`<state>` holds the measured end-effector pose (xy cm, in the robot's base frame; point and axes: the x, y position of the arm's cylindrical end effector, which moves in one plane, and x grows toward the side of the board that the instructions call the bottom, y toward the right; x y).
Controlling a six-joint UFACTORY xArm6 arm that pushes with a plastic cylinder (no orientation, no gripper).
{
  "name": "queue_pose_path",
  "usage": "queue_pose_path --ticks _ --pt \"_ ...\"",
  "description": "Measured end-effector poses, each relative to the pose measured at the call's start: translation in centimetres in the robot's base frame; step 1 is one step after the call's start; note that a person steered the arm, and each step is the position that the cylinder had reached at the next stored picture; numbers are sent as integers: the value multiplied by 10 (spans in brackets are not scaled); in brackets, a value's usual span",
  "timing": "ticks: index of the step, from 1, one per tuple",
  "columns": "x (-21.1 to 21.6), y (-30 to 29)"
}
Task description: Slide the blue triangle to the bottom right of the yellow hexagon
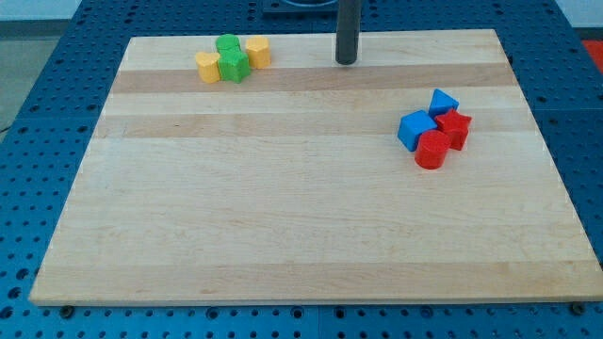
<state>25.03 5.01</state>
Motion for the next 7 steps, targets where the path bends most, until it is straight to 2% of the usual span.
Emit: queue_pose_path --ticks 5,6,7 --pt "-2 0" --pt "-4 44" --pt "20 130"
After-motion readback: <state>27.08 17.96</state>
